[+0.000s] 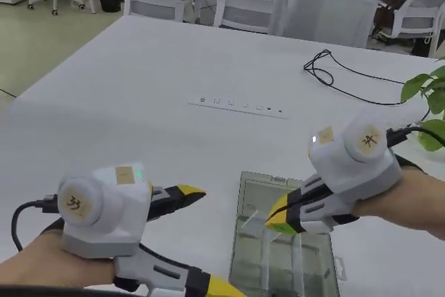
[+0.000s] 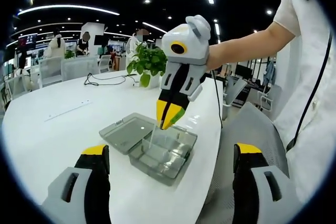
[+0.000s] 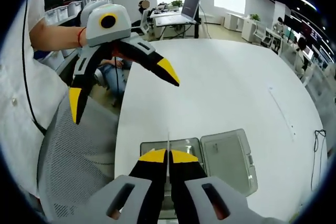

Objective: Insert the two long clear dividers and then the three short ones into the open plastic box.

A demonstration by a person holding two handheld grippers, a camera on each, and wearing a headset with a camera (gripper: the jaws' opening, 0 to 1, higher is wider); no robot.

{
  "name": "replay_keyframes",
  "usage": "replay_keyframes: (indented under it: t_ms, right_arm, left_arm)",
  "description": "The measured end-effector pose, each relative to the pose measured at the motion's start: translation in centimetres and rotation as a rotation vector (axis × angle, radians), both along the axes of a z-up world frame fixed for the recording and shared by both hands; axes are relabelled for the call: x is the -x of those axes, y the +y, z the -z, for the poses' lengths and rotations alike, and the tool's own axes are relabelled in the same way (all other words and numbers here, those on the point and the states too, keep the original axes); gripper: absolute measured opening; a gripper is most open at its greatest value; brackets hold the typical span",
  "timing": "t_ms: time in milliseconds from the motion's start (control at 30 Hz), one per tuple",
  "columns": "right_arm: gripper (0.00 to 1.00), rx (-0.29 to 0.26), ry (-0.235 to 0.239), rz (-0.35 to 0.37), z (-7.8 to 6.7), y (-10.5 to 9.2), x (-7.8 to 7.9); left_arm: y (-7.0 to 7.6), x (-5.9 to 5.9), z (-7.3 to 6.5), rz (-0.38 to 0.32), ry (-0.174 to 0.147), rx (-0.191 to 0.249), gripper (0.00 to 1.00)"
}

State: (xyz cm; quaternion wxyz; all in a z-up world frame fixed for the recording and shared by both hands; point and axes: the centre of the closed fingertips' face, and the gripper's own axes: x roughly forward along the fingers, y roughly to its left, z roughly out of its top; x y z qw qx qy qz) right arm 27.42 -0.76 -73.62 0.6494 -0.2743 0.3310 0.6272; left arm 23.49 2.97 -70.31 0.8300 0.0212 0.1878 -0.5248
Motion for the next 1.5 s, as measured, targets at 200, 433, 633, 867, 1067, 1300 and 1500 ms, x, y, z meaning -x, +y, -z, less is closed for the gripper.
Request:
replay_keyframes:
  t_ms: [200,433,633,867,1067,1300,1500]
  right_arm:
    - [0.03,0.002,0.019,0.014,1.1,-0.3,-0.2]
    - [0.03,0.001,0.031,0.020,1.9,-0.4,-0.3]
    - [0.03,-0.005,0.042,0.016,2.2,-0.2,-0.3]
    - [0.02,-0.001,0.030,-0.002,2.7,0.1,-0.1]
    - [0.02,0.022,-0.001,-0.052,3.6,0.8,0.2]
    - [0.02,0.045,-0.010,-0.071,4.7,1.0,0.2]
    - [0.02,0.058,-0.010,-0.084,5.4,1.2,0.2]
  left_arm:
    - [0.1,-0.1,-0.1,-0.007,0.001,-0.001,1.00]
    - [0.2,-0.3,-0.2,-0.017,0.004,0.000,1.00]
    - [0.2,-0.4,-0.3,-0.023,0.005,0.004,1.00]
    - [0.3,-0.4,-0.2,-0.023,0.008,0.001,1.00]
    - [0.2,-0.3,0.0,-0.020,0.017,0.001,1.00]
    - [0.2,-0.1,0.0,-0.017,0.021,0.004,1.00]
    - [0.3,0.1,0.1,-0.017,0.024,0.004,1.00]
